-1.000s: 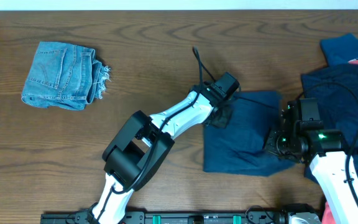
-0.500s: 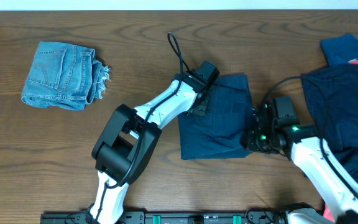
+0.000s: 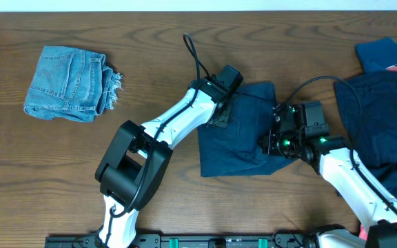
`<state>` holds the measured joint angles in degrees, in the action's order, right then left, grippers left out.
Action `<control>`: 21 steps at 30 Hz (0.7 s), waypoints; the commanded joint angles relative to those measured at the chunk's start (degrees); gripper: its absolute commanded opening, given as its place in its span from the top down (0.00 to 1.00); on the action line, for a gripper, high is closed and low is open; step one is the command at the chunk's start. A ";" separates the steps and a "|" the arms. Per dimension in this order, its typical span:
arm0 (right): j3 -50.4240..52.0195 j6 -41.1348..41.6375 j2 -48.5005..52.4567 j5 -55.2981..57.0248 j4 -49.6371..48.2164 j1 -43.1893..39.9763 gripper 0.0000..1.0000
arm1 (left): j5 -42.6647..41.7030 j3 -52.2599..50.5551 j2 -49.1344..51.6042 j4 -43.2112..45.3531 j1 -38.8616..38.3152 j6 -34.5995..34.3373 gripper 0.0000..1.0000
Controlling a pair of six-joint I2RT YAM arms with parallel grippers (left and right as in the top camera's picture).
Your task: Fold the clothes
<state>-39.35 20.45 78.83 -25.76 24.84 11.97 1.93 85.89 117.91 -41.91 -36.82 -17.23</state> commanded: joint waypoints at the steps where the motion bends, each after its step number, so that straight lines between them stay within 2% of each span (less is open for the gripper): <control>1: 0.28 0.04 2.51 -0.26 0.92 1.77 0.99 | 0.63 -0.57 -1.22 -0.13 0.11 -0.66 0.94; 3: 0.87 0.98 4.59 4.48 3.82 2.75 0.99 | 0.63 -0.57 -1.22 -0.17 0.15 -0.63 0.94; 7: 0.90 13.29 6.95 22.49 15.04 1.79 0.99 | 0.63 -0.57 -1.22 -0.50 0.15 -0.61 0.94; 9: 0.83 13.94 6.38 24.85 16.22 0.57 0.99 | 0.63 -0.57 -1.22 -0.59 0.15 -0.61 0.94; 12: 0.44 7.72 4.46 18.34 13.62 -0.61 0.99 | 0.63 -0.57 -1.22 -0.55 0.15 -0.61 0.94; 16: -0.76 -3.43 1.38 7.58 9.60 -0.76 0.78 | 0.66 -0.57 -1.22 -0.52 0.17 -0.39 0.94; 18: -1.99 -5.60 -0.07 5.64 9.46 -0.79 0.73 | 0.66 -0.57 -1.25 -0.79 0.37 -0.42 0.93; 21: -4.04 -5.73 -3.17 4.17 9.90 -0.76 0.71 | 0.63 -0.57 -1.64 -1.62 1.09 -0.44 0.93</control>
<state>-40.58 18.92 78.85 -17.39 34.83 11.60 1.91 85.84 117.91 -42.74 -36.71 -17.58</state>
